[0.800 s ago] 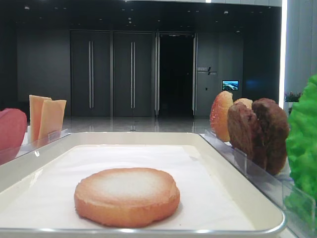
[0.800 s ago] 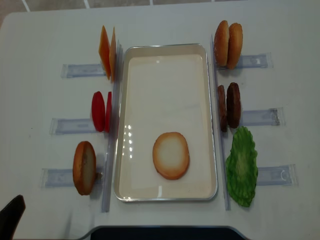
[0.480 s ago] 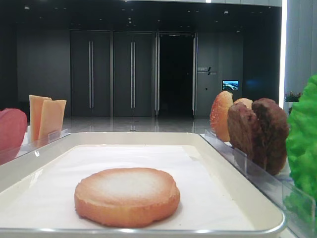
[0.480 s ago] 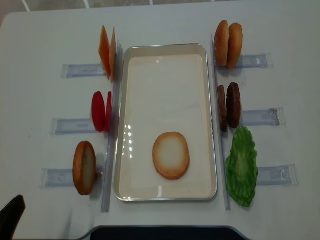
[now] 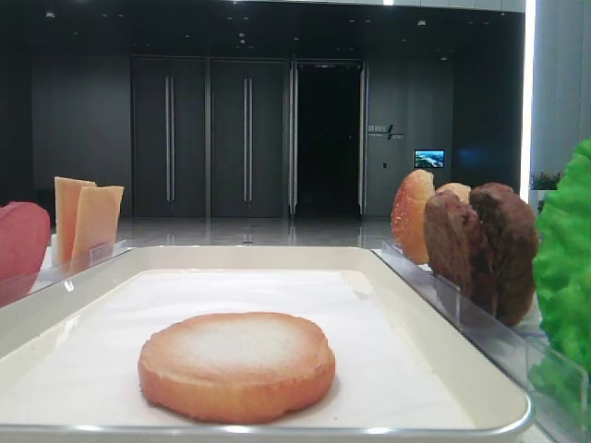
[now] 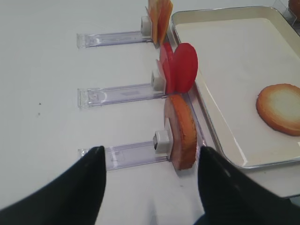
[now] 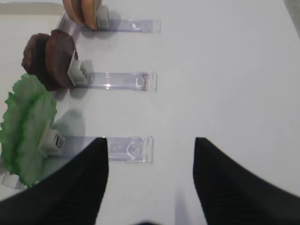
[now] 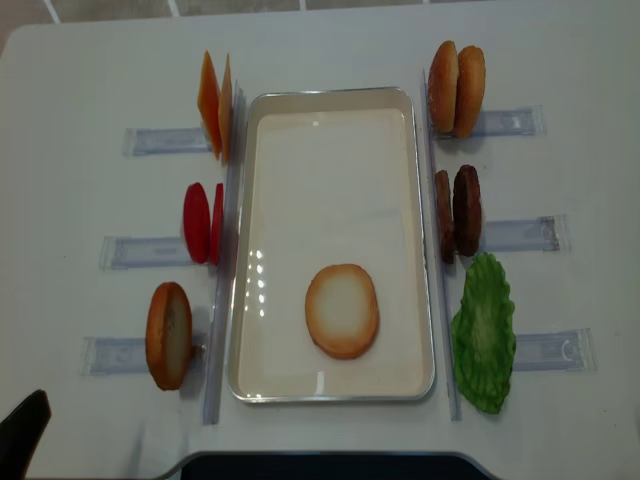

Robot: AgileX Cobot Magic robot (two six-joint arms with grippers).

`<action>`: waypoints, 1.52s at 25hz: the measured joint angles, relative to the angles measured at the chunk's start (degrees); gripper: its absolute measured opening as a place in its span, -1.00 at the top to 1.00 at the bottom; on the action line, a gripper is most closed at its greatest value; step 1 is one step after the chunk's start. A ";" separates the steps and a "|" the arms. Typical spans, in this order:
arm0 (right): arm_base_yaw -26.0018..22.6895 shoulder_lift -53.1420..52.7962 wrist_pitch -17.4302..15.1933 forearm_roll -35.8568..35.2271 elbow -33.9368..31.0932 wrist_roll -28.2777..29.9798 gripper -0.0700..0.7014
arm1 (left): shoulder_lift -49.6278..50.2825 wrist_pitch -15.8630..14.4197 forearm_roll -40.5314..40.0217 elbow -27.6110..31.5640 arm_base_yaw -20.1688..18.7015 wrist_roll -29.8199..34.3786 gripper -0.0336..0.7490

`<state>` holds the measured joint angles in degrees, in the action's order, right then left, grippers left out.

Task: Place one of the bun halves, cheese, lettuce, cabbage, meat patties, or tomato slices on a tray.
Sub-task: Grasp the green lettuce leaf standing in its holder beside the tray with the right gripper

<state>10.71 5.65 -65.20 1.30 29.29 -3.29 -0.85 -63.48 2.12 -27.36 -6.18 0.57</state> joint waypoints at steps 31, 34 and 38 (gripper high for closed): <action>0.00 54.07 -4.64 -5.18 23.73 0.79 -0.26 | 0.00 -0.05 0.00 0.00 0.00 0.00 -0.29; 0.00 54.78 -4.74 -6.20 23.73 0.20 -0.26 | 0.00 -0.05 0.00 0.00 0.00 0.00 -0.29; 0.00 54.93 -4.79 -7.99 23.73 -1.83 -0.26 | 0.00 -0.05 0.00 0.00 0.00 0.00 -0.29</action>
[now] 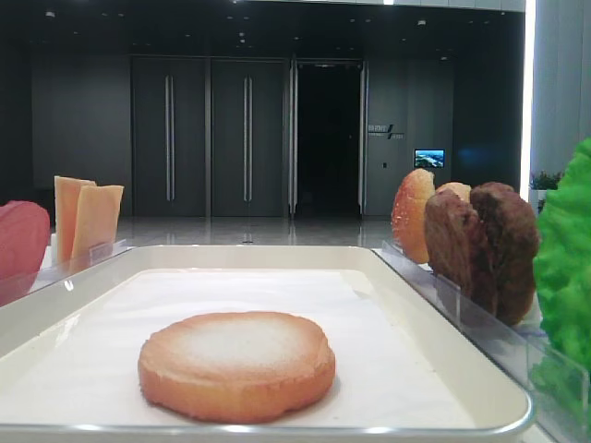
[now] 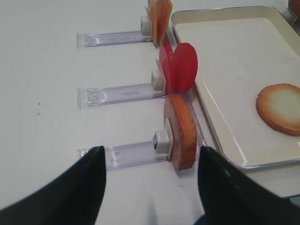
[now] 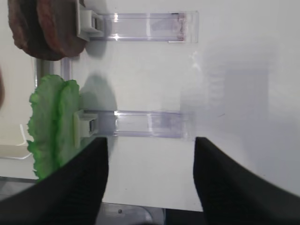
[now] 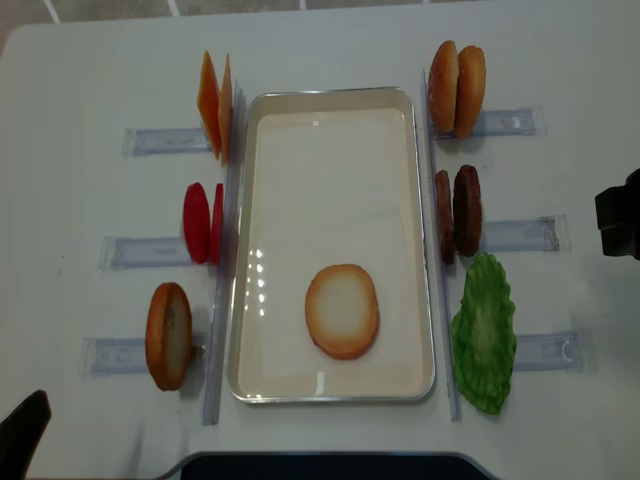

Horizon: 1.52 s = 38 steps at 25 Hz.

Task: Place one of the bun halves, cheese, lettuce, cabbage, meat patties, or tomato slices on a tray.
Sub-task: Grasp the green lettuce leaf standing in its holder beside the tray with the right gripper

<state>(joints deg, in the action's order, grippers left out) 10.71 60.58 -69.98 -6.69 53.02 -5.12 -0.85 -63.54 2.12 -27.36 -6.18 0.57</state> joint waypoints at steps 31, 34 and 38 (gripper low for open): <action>27.30 11.98 7.67 4.70 0.06 -23.98 -0.26 | 0.00 0.00 0.00 0.00 0.00 0.66 -0.29; 27.30 13.18 7.95 5.72 0.06 -24.02 -0.26 | 0.00 0.00 0.00 0.00 0.00 0.66 -0.29; 27.30 15.07 8.52 5.76 0.06 -24.02 -0.26 | 0.00 0.00 0.00 0.00 0.00 0.66 -0.29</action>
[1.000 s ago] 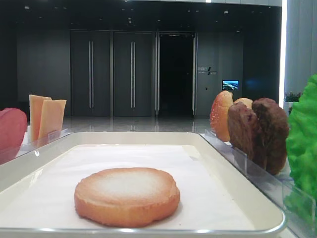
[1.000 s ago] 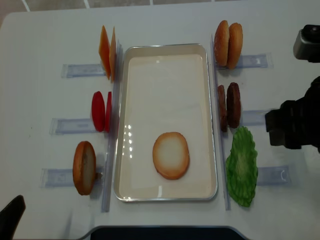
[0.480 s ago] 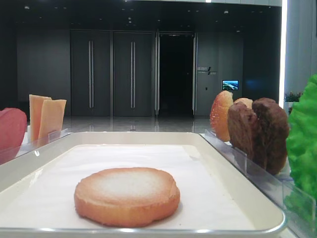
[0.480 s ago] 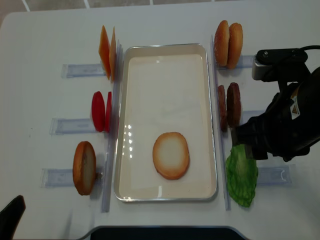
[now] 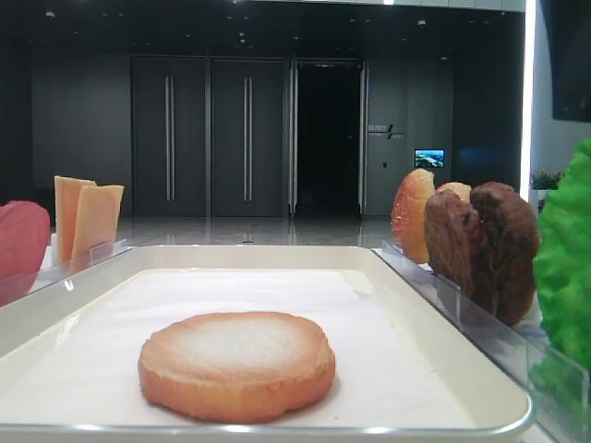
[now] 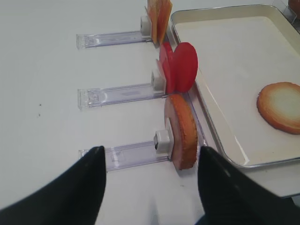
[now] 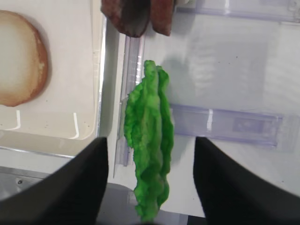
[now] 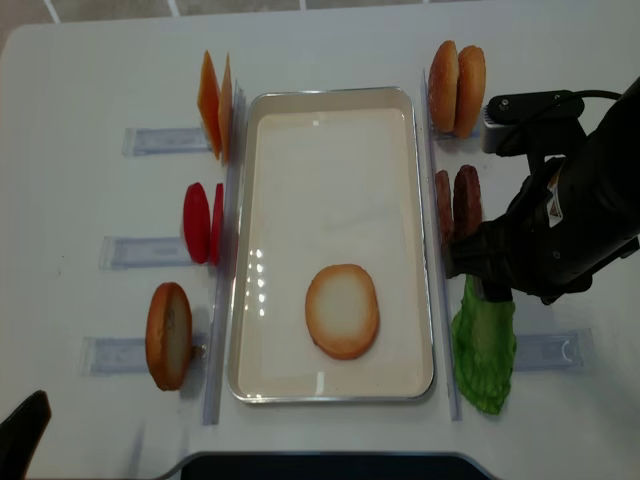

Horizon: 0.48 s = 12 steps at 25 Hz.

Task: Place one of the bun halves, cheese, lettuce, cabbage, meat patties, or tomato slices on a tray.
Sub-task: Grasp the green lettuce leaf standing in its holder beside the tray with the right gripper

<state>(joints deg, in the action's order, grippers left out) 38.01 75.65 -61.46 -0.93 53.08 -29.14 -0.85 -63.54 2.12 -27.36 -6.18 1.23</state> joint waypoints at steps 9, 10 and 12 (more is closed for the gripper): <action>0.00 1.86 0.22 -0.61 0.00 0.05 -0.26 | 0.00 0.00 0.00 0.00 0.00 0.00 -0.29; 0.00 2.07 0.22 -0.85 0.00 0.05 -0.26 | 0.00 0.00 0.00 0.00 0.00 0.00 -0.29; 0.00 2.15 0.22 -1.66 0.00 0.44 -0.26 | 0.00 0.00 0.00 0.00 0.00 0.00 -0.29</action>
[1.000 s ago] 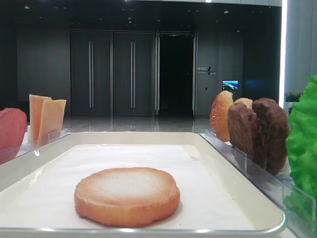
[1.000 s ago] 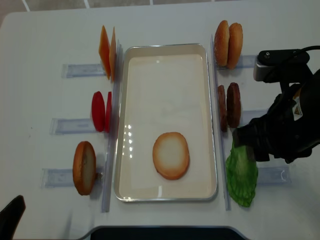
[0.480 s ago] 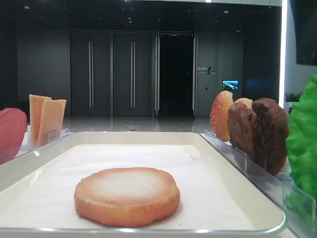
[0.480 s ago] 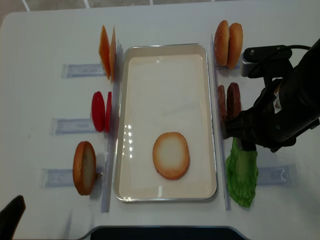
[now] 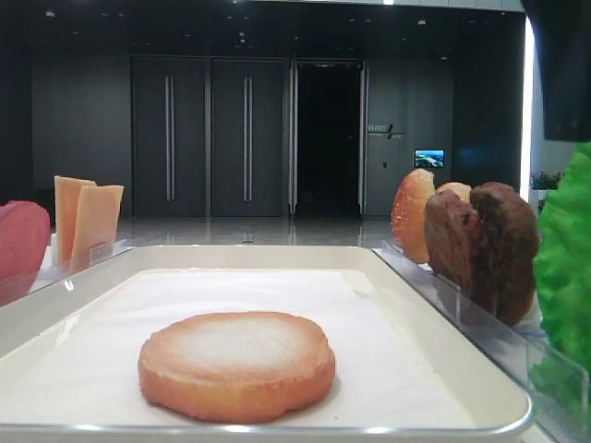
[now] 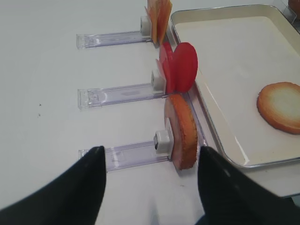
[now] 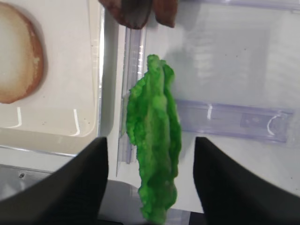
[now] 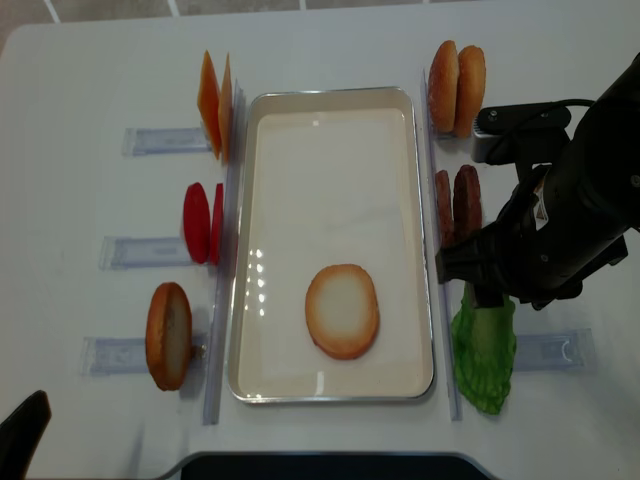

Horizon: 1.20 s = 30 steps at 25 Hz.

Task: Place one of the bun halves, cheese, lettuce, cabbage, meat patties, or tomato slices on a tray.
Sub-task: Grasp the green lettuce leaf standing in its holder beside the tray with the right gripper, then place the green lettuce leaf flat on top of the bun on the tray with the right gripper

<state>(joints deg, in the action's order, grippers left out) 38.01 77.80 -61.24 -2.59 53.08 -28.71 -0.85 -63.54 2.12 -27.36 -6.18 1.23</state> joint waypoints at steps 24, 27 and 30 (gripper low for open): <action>0.00 0.00 -4.34 -0.62 1.23 0.79 0.64 | 0.00 0.00 0.00 0.00 0.00 0.00 -0.29; 0.00 0.00 -6.80 -1.57 4.15 0.61 0.64 | 0.00 0.00 0.00 0.00 0.00 0.00 -0.29; 0.00 0.00 -8.47 -2.74 8.33 0.48 0.64 | 0.00 0.00 0.00 0.00 0.00 0.00 -0.29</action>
<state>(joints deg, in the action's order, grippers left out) 38.01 77.80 -69.71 -5.33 61.41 -28.22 -0.85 -63.54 2.12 -27.36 -6.18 1.23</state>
